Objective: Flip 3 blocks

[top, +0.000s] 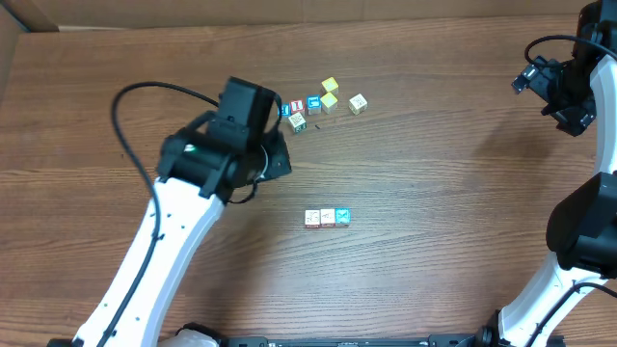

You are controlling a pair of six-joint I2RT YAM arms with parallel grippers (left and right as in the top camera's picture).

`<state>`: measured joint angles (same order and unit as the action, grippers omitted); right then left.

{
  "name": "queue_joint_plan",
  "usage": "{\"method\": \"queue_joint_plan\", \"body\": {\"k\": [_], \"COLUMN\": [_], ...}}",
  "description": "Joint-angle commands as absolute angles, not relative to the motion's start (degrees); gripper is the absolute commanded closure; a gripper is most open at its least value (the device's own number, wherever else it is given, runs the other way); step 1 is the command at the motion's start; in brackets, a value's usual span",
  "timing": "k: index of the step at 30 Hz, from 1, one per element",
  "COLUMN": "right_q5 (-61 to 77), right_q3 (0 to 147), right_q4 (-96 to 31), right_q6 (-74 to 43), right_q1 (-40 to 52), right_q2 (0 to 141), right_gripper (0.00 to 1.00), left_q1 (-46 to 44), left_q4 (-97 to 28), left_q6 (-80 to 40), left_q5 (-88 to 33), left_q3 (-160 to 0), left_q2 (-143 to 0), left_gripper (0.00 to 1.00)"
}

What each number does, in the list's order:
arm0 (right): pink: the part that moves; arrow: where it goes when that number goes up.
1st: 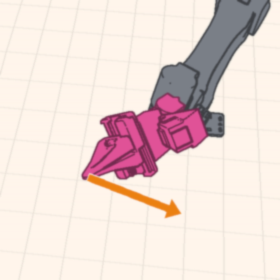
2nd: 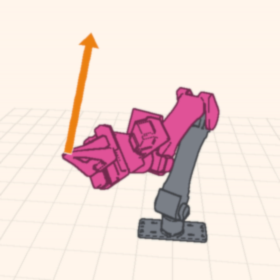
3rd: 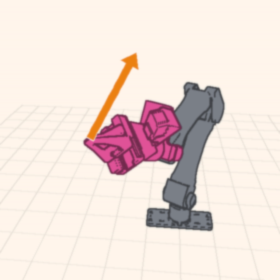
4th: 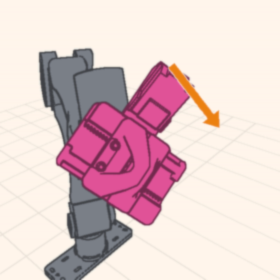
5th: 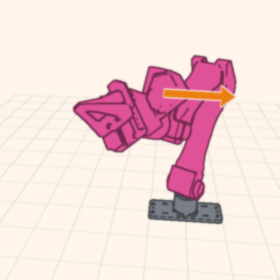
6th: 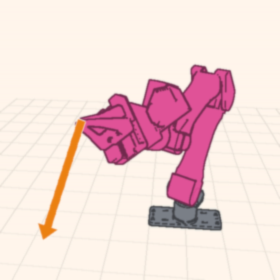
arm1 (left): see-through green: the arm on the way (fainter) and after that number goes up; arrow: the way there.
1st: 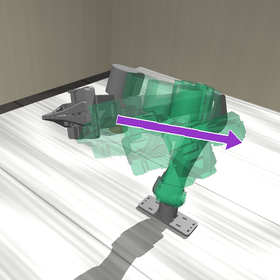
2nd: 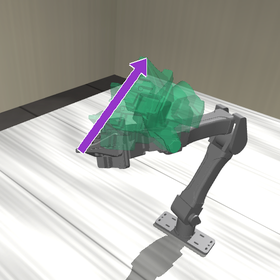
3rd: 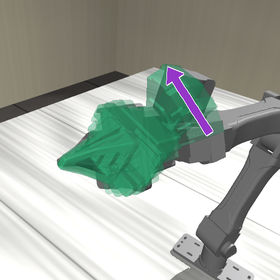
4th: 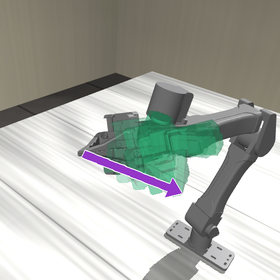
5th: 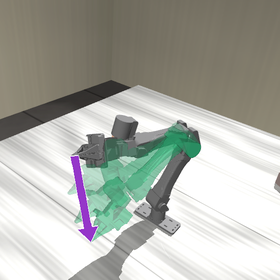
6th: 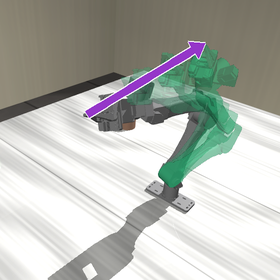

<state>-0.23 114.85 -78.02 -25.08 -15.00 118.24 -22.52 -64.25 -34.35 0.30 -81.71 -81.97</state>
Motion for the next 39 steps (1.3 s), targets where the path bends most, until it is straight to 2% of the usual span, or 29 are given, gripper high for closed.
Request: {"method": "queue_joint_plan", "body": {"k": [1,9,39], "right_q5": [-0.4,-0.4,-0.4], "right_q3": [115.5,115.5,115.5], "right_q4": [-77.8,-77.8,-77.8], "right_q6": [-25.1,-25.1,-25.1], "right_q1": [-15.1,-15.1,-15.1], "right_q2": [117.1,117.1,117.1], "right_gripper": [0.00,0.00,0.00], "left_q1": [-24.0,-25.7,-25.7], "left_q4": [-62.0,-58.6,-53.9], "left_q6": [-33.5,-34.8,-34.9], "left_q5": [0.4,-0.1,0.0], "left_q3": [-76.6,-69.8,-69.6], "left_q2": [-83.0,-83.2,-83.2], "left_gripper": [0.96,0.96,0.95]}}
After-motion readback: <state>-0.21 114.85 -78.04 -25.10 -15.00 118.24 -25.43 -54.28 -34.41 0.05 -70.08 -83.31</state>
